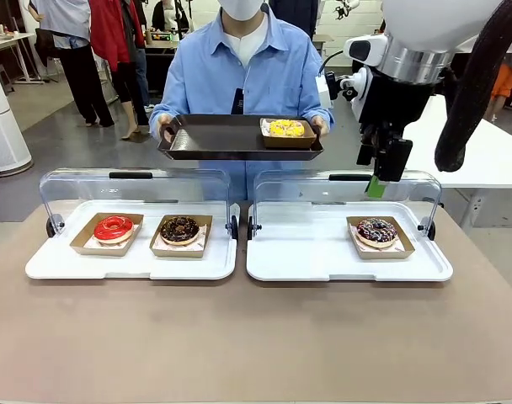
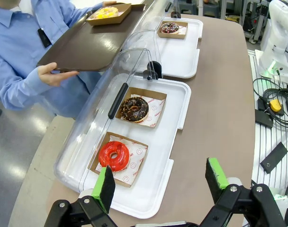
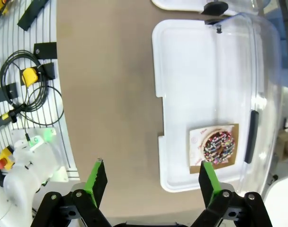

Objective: Provide the desired donut to the person.
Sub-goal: Pick up and lift the Paper togo box containing the Donut pointed at by the person.

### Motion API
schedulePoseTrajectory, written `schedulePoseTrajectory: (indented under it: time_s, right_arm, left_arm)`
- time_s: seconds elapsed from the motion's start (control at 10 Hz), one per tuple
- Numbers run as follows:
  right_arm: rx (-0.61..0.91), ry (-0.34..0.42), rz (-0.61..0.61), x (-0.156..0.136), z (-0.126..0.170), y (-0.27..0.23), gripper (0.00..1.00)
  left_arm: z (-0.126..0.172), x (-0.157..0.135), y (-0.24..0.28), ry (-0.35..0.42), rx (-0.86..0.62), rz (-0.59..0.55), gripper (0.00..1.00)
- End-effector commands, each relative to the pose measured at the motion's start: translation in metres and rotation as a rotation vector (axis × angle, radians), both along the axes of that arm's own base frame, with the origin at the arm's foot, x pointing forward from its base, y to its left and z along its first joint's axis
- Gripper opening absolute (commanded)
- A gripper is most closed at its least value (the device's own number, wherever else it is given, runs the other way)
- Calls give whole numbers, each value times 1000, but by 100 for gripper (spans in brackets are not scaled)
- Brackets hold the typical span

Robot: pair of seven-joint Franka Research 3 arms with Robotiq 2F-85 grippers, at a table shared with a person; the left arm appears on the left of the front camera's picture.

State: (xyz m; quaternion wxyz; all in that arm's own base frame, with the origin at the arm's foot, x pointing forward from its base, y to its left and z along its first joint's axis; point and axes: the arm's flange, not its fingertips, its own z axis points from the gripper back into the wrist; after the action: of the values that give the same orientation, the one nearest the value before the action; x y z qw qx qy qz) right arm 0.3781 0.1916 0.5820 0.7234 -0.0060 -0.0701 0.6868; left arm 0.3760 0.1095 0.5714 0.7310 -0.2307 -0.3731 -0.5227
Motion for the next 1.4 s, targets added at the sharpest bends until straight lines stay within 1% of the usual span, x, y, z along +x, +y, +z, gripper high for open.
schedulePoseTrajectory:
  time_s: [0.0, 0.8, 0.9, 1.0, 1.1, 1.2, 1.3]
  right_arm:
    - [23, 15, 5, -4, -5, -3, 100]
    - [23, 15, 5, -4, -5, -3, 100]
    - [0, 2, -2, 0, -1, -1, 100]
    - [76, 26, 91, 0, 13, -39, 100]
    - [178, 47, 104, 2, 20, -81, 100]
    - [248, 55, 95, 4, 21, -126, 100]
    - [308, 52, 55, 9, 17, -167, 100]
  left_arm:
    - [1, -1, 0, -1, -15, 0, 100]
    - [1, -1, 0, -1, -15, 0, 100]
    - [1, -1, 0, -1, -15, 0, 100]
    - [1, -1, 0, -1, -15, 0, 100]
    - [1, -1, 0, -1, -15, 0, 100]
    - [1, -1, 0, -1, -15, 0, 100]
    - [1, -1, 0, -1, -15, 0, 100]
